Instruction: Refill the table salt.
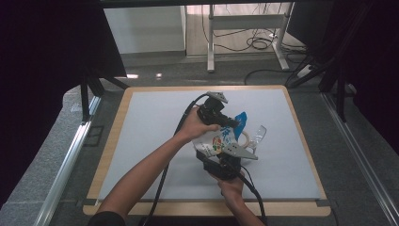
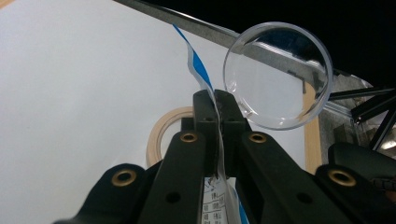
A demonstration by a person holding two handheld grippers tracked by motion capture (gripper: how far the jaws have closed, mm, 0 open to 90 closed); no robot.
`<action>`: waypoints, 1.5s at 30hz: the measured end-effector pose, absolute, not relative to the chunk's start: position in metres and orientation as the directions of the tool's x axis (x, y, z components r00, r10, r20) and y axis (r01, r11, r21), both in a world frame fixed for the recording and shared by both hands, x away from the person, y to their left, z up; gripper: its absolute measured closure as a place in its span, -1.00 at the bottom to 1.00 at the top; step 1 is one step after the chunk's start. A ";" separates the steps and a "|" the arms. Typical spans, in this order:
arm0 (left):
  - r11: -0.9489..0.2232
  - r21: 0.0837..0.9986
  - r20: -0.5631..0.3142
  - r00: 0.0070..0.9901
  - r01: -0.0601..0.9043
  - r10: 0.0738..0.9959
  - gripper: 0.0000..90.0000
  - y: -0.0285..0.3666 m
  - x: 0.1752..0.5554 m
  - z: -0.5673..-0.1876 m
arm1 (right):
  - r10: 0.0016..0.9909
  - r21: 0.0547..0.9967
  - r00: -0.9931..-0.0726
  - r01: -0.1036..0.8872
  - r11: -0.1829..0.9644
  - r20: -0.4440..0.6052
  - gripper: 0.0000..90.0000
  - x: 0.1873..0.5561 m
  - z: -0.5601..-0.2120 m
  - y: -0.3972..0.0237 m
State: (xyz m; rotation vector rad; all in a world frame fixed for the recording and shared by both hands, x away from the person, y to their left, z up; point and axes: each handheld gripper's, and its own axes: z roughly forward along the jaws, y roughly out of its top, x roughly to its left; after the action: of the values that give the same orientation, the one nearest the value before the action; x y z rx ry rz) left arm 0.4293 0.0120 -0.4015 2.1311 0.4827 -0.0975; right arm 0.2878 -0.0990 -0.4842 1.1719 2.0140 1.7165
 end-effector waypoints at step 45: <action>-0.507 0.777 -0.243 0.921 0.373 0.305 0.99 0.010 0.430 -0.402 | 0.704 0.916 -0.646 0.401 -0.017 0.296 0.22 0.289 -0.486 -0.100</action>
State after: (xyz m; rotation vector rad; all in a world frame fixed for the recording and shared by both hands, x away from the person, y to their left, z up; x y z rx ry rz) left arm 0.4298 0.0101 -0.4019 2.1383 0.4813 -0.0919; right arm 0.2885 -0.1002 -0.4859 1.1662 2.0044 1.7153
